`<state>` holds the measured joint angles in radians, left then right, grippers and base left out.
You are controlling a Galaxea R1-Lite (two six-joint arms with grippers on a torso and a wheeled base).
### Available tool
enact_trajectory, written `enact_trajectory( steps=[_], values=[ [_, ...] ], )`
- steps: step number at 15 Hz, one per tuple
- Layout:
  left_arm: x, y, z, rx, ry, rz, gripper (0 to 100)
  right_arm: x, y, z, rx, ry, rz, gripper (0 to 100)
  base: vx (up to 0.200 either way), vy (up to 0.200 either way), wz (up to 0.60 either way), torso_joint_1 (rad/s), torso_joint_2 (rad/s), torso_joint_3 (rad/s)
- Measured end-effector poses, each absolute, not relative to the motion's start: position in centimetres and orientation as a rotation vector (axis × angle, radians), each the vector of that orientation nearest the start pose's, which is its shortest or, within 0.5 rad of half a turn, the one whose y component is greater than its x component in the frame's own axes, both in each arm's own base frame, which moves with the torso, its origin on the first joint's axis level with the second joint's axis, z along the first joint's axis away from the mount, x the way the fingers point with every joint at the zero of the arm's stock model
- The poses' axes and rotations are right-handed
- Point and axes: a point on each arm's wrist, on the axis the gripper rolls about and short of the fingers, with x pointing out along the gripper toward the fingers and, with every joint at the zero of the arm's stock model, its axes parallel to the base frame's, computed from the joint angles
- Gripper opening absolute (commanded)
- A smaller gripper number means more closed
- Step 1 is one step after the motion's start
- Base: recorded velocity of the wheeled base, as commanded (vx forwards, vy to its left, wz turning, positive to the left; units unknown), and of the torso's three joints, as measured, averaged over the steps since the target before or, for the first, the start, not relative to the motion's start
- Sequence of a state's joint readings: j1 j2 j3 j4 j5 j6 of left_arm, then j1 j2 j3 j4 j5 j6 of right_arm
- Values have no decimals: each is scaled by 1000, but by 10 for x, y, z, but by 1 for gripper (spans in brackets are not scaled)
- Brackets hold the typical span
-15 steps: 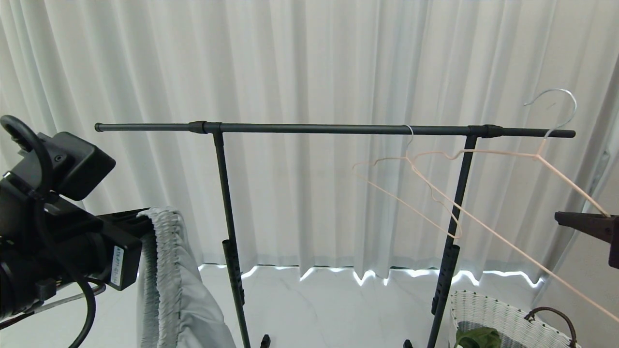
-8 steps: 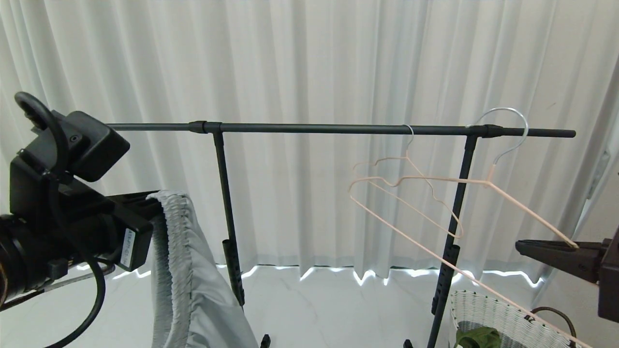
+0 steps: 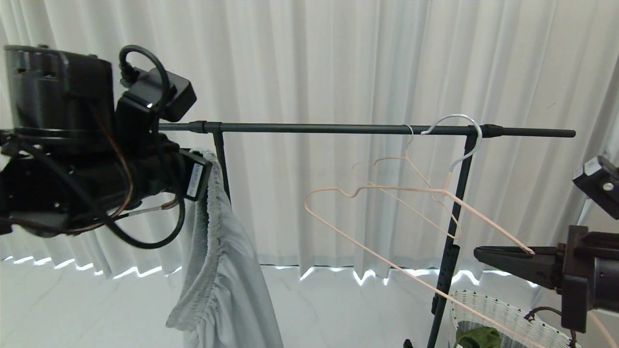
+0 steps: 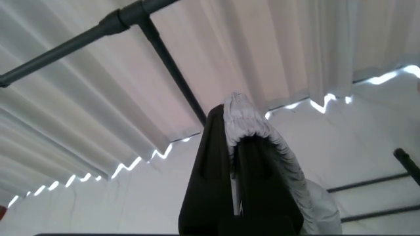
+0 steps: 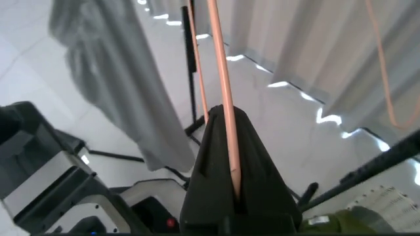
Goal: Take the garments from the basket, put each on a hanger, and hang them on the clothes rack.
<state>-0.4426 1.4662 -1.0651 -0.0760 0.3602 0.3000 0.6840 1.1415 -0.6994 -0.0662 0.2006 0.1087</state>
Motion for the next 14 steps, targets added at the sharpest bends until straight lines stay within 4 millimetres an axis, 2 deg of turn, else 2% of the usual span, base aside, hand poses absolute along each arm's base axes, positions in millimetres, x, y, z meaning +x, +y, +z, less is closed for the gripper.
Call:
enact_trajectory(
  steps=[4,6,11,14],
  values=[
    [275,-122,268,423,292,-73,0,114,129,230,71,433,977,0,0,0,0,0,0,0],
    [286,-128,263,428,306,-75,0,114,139,232,94,417,1013,0,0,0,0,0,0,0],
    [299,-134,257,438,319,-59,0,119,155,231,110,443,1037,0,0,0,0,0,0,0],
    [296,-134,260,436,313,-58,0,138,166,230,135,461,991,0,0,0,0,0,0,0]
  ],
)
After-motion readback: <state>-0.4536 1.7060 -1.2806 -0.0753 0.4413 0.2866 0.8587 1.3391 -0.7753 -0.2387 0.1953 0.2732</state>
